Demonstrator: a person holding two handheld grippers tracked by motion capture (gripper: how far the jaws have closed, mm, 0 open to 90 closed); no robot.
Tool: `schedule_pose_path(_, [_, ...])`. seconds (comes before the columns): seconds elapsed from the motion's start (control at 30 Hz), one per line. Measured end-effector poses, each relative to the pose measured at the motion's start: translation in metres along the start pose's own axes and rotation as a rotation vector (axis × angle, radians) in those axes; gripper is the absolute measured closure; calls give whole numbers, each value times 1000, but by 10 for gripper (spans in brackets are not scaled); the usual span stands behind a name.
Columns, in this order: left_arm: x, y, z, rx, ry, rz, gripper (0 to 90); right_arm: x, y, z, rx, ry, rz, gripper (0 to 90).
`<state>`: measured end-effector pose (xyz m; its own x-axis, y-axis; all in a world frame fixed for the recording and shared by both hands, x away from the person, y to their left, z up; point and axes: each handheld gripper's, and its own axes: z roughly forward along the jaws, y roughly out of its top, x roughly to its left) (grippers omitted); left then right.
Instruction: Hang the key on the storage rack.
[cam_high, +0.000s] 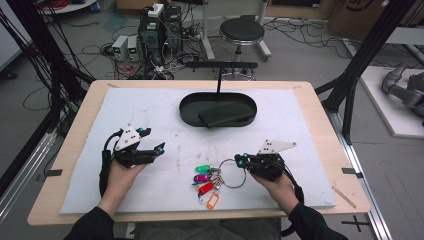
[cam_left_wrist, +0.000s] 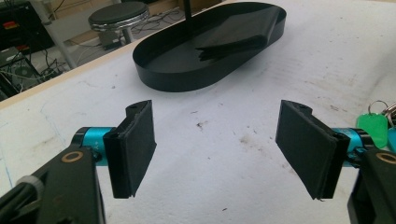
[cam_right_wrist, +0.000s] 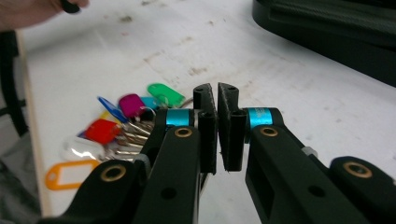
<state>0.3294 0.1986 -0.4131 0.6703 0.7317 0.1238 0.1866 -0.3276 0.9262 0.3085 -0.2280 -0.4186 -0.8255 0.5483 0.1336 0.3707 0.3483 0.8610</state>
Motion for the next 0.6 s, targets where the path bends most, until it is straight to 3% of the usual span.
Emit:
schedule_pose_path(0.27, [0,0,0,-4,1,1,283,5,1,1,-22,38,7,871])
schedule_pose_path(0.6, [0,0,0,-2,-5,4,283,8,0,9,47,88,24,857])
